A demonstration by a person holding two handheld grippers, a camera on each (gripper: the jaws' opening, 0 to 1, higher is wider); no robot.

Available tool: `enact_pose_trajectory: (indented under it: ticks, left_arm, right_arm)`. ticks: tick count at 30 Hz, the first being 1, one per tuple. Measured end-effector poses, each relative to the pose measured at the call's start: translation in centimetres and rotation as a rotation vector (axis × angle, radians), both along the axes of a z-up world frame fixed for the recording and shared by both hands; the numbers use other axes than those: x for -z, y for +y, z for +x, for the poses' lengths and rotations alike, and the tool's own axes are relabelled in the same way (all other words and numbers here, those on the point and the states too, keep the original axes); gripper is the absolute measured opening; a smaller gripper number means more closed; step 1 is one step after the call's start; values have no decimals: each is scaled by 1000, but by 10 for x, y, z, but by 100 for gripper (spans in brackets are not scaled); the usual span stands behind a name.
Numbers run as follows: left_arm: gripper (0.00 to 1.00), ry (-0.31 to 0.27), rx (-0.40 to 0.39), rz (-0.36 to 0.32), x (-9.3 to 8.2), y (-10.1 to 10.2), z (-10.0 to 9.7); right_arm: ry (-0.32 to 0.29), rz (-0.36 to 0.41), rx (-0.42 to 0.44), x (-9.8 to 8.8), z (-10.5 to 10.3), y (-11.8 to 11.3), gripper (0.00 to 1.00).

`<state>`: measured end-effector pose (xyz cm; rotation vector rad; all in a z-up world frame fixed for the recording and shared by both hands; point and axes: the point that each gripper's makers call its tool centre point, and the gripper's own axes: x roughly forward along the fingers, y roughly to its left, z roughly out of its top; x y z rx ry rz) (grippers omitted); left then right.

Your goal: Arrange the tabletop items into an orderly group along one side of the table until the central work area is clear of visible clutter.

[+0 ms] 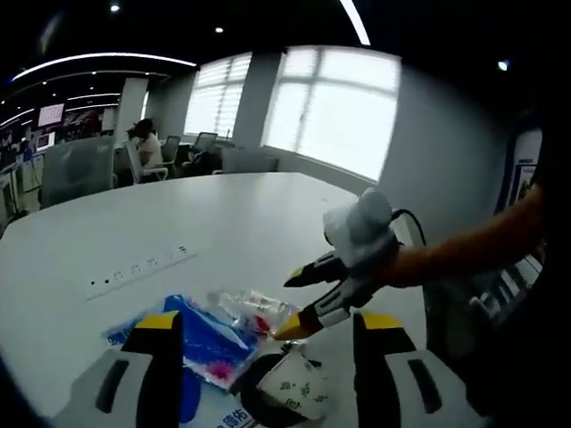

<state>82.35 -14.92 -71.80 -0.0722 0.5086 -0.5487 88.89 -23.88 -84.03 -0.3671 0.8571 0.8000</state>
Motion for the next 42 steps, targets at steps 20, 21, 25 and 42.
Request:
enact_pose_trajectory:
  ticks: [20, 21, 25, 42]
  left_arm:
    - [61, 52, -9, -50, 22, -6, 58]
    - [60, 54, -11, -50, 23, -6, 61]
    - [58, 59, -8, -60, 28, -6, 73]
    - [55, 160, 54, -49, 64, -25, 96]
  right_arm:
    - [7, -6, -17, 21, 10, 19, 50]
    - [5, -7, -16, 19, 9, 18, 50]
    - [8, -16, -10, 21, 11, 18, 47]
    - [15, -79, -42, 38, 14, 25, 42]
